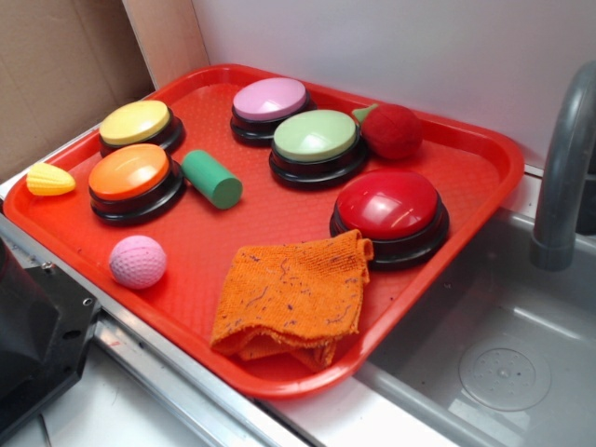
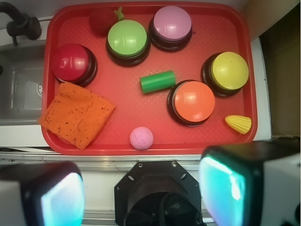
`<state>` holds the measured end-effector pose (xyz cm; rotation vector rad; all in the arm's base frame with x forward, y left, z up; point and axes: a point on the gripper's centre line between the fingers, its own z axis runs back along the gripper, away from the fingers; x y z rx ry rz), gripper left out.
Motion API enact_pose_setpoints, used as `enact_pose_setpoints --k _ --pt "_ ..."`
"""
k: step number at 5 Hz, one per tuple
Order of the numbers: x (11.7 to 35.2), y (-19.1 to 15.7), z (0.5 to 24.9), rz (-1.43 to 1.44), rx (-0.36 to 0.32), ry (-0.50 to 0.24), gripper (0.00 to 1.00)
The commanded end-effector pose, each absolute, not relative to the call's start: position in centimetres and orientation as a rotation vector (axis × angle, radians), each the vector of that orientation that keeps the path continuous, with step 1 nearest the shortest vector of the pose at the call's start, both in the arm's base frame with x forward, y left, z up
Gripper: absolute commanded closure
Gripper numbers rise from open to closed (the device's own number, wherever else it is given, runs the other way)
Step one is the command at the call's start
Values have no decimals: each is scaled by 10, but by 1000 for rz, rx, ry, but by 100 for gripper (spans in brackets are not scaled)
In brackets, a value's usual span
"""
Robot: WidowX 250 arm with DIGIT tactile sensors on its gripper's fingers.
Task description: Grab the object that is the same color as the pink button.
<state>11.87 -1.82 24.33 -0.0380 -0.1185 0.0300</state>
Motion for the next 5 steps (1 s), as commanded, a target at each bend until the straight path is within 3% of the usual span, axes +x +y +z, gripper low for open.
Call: enact_pose_setpoints --k 1,2,5 --pt "119 -18 243 30 -38 -119 0" --pt "121 -19 210 15 -80 -104 0" --pt "133 -30 122 -41 -111 -45 0"
